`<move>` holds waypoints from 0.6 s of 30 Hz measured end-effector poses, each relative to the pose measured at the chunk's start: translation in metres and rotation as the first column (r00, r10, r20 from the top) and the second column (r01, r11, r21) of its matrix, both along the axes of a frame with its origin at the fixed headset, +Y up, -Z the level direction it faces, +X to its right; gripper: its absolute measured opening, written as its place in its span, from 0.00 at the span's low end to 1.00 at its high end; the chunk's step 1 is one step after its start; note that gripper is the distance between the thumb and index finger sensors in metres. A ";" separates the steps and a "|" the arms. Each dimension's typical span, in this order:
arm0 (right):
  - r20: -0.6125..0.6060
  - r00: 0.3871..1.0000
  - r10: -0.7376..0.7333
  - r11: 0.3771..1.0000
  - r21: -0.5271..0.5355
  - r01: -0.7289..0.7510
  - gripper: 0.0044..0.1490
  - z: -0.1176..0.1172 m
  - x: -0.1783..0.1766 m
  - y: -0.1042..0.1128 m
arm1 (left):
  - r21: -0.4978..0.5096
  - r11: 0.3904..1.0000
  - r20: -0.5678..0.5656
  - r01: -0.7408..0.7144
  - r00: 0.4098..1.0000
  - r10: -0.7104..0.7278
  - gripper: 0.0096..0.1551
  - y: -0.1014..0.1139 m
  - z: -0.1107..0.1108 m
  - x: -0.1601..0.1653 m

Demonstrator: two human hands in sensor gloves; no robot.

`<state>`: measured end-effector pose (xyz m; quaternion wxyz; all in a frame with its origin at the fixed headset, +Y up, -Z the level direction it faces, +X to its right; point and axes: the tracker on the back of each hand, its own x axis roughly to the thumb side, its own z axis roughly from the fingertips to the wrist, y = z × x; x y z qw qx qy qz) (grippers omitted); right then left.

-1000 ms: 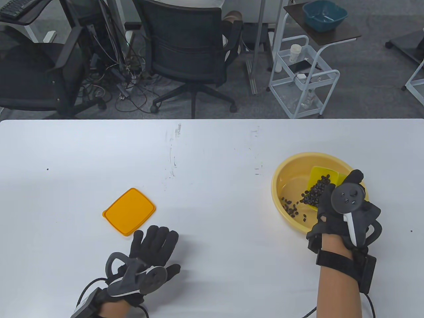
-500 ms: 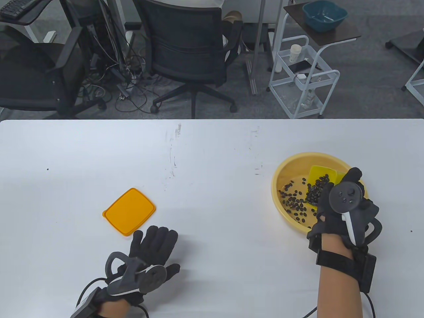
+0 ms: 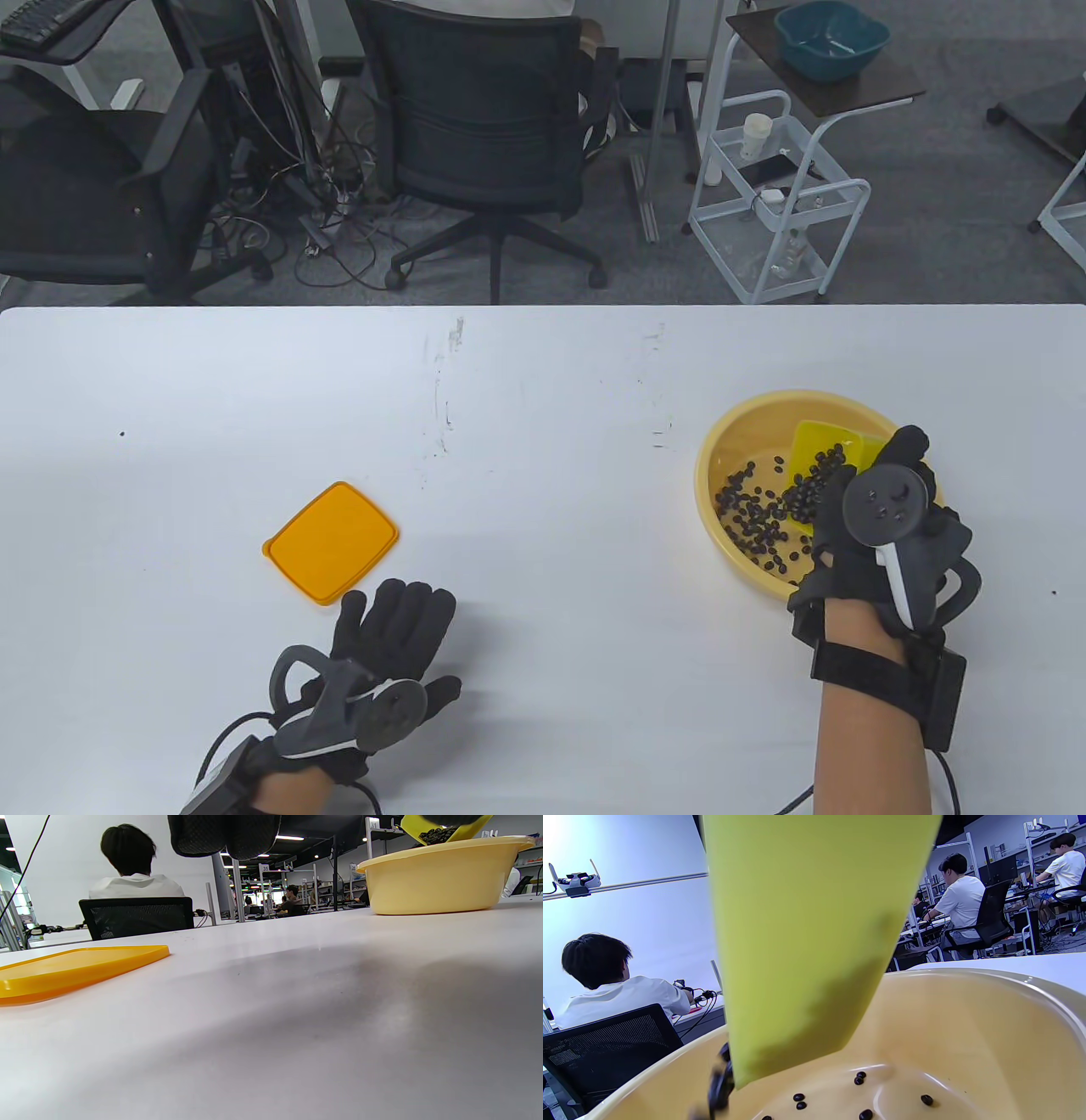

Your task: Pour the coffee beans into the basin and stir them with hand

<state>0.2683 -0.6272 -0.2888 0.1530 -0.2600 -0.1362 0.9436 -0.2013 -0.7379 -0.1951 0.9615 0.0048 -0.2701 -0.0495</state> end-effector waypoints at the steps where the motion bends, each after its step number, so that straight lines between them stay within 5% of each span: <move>1: 0.000 1.000 0.002 1.000 0.001 -0.002 0.46 0.000 0.000 0.000 | -0.001 1.000 0.000 0.000 1.000 0.000 0.51 0.000 0.000 0.000; 18: 0.001 0.995 0.095 0.995 0.008 -0.095 0.46 0.001 -0.001 0.005 | -0.001 1.000 -0.001 -0.002 1.000 0.002 0.51 0.000 0.000 0.001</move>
